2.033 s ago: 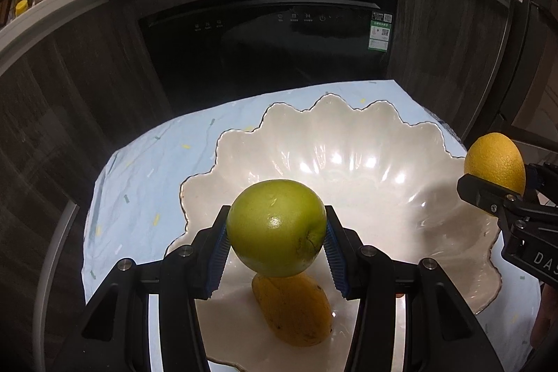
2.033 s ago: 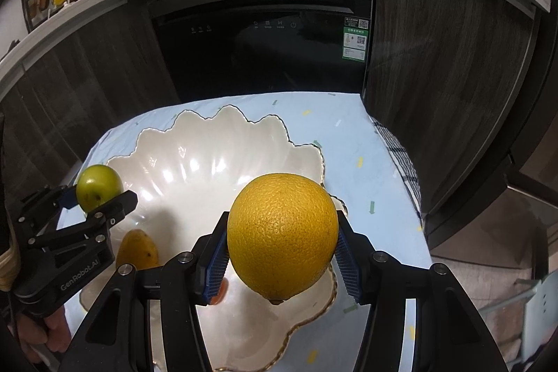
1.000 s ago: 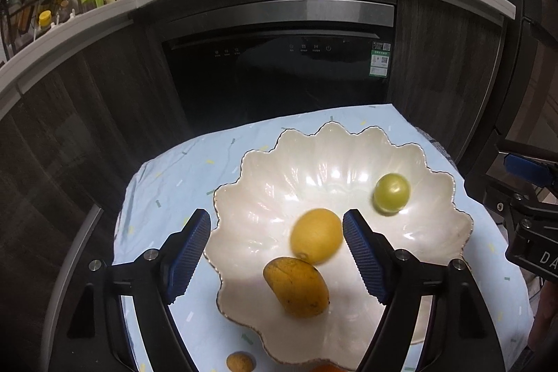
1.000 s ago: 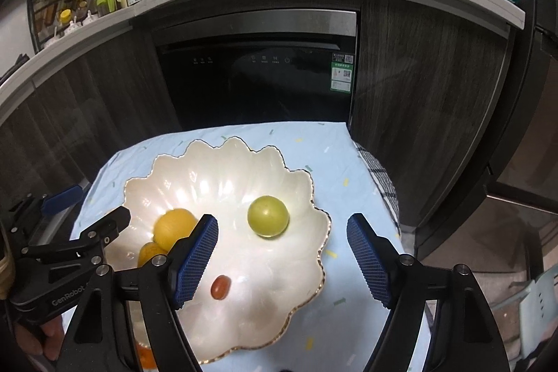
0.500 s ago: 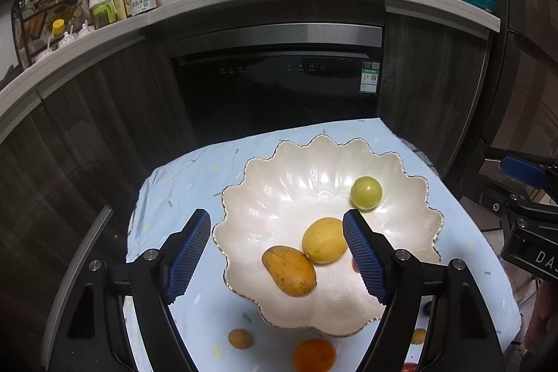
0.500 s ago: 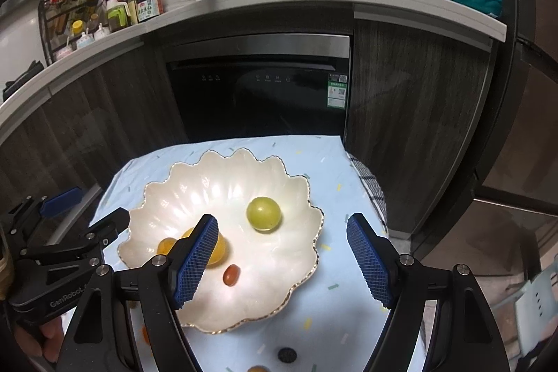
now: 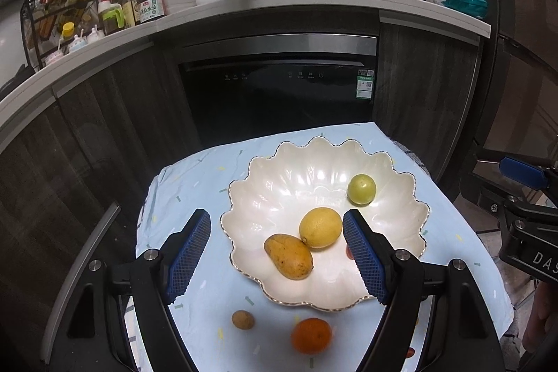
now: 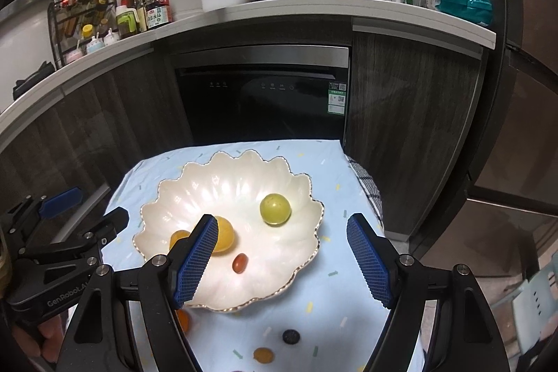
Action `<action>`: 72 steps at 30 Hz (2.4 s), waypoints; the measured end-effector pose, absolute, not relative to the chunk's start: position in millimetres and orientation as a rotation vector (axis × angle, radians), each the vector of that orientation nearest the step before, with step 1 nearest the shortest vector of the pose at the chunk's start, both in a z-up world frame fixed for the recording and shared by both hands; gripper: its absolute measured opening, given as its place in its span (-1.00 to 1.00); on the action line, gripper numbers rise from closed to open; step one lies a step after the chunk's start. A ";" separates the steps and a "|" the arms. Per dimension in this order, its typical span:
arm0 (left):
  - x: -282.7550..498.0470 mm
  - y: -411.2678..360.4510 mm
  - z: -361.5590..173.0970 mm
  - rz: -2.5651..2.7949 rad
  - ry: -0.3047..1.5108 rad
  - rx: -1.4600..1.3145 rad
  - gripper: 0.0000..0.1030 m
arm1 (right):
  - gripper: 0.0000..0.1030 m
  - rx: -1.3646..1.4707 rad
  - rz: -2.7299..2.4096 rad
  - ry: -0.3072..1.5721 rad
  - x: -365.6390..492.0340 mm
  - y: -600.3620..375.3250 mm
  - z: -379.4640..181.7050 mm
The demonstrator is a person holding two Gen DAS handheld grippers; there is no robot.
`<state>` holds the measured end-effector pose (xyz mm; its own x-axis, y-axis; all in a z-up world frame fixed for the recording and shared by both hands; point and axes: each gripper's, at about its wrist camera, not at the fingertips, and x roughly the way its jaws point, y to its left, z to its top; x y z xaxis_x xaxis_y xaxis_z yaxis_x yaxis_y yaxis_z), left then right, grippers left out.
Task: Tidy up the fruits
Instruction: 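Withdraw both open tools from the bowl toward the loose fruits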
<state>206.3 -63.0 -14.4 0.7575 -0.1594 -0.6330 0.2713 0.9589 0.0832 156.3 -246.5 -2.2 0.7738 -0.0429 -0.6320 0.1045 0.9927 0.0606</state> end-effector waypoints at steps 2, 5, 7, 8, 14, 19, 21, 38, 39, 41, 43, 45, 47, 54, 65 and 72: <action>202.2 -62.3 -14.3 -0.237 0.671 0.174 0.52 | 0.50 0.093 -0.079 0.680 153.8 -246.0 -1.5; 197.2 -61.5 -13.9 -0.241 0.669 0.172 0.52 | 0.50 0.090 -0.079 0.677 148.9 -244.9 -0.6; 194.7 -61.1 -14.1 -0.243 0.669 0.172 0.52 | 0.50 0.089 -0.079 0.676 146.1 -244.7 -0.7; 193.3 -61.1 -14.2 -0.244 0.669 0.171 0.52 | 0.50 0.089 -0.079 0.677 144.6 -244.6 -0.8; 187.4 -60.3 -15.0 -0.248 0.669 0.169 0.52 | 0.50 0.089 -0.082 0.675 138.5 -243.8 -1.1; 182.9 -59.9 -16.1 -0.251 0.670 0.166 0.52 | 0.50 0.089 -0.083 0.675 138.4 -243.7 -1.1; 180.1 -60.1 -17.0 -0.254 0.670 0.165 0.52 | 0.50 0.091 -0.082 0.676 137.2 -243.8 -1.7; 151.0 -67.5 -38.5 -0.260 0.700 0.182 0.52 | 0.50 0.084 -0.069 0.702 113.3 -247.2 -23.4; 149.3 -67.4 -40.3 -0.261 0.703 0.180 0.52 | 0.50 0.083 -0.065 0.702 111.9 -247.2 -24.8; 145.3 -67.1 -44.4 -0.261 0.710 0.176 0.52 | 0.50 0.075 -0.058 0.708 109.7 -246.8 -28.6; 142.2 -66.9 -48.4 -0.252 0.716 0.180 0.52 | 0.50 0.068 -0.052 0.712 107.3 -246.3 -32.4; 139.1 -66.4 -52.6 -0.251 0.724 0.176 0.52 | 0.50 0.060 -0.046 0.718 104.9 -245.5 -36.5; 136.8 -66.7 -55.8 -0.250 0.726 0.181 0.52 | 0.50 0.055 -0.039 0.721 103.3 -244.8 -40.3; 125.6 -68.1 -67.6 -0.256 0.721 0.202 0.52 | 0.50 0.044 -0.025 0.746 96.5 -244.1 -59.2; 103.2 -72.1 -85.9 -0.292 0.732 0.230 0.52 | 0.49 0.033 -0.007 0.774 88.9 -244.2 -76.8; 92.4 -73.3 -97.8 -0.326 0.750 0.234 0.52 | 0.49 0.006 0.014 0.784 80.1 -240.1 -85.3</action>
